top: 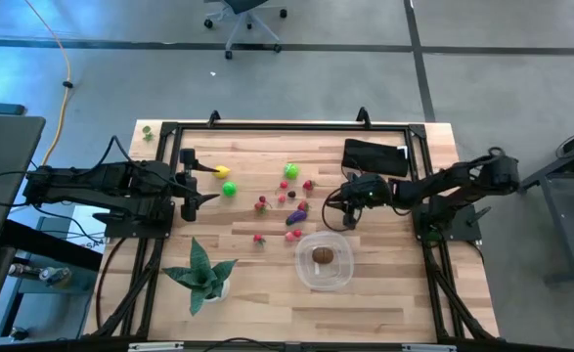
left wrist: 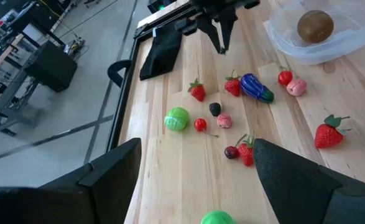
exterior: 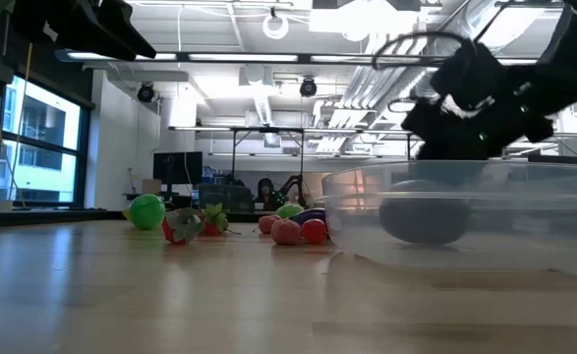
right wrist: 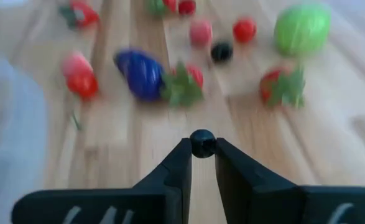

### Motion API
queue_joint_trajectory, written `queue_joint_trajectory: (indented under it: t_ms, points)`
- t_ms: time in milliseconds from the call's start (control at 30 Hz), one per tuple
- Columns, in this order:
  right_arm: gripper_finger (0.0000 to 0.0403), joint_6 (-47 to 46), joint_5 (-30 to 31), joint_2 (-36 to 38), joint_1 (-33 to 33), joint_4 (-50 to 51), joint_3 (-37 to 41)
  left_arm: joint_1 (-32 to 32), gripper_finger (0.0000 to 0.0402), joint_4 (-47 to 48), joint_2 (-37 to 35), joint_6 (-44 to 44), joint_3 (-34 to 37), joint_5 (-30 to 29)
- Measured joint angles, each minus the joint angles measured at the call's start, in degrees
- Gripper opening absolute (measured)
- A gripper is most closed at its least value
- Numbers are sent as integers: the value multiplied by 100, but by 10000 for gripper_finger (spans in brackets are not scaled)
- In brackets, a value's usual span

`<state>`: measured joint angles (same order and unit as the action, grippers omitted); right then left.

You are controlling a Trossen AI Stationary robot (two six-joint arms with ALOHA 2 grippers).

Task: Pick and placing Produce into tupperware
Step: Put the blueberry into the transparent bin

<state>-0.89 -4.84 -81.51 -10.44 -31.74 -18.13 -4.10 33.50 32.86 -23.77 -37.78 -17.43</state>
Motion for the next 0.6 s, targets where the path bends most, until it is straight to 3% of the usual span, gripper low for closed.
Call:
queue_joint_trajectory:
  t_ms: [167,333,467,600]
  points:
    - [46,166,-74,798,140,1434,-642,0,298,1,2,0,0,1]
    - [46,98,216,1405,828,3248,-1557,0,298,-1,0,0,0,2]
    - [46,-567,630,1516,1630,4366,-2088,0,298,0,0,0,0,2]
    - [46,-1442,1142,1353,2441,4767,-2175,0,298,0,2,0,0,2]
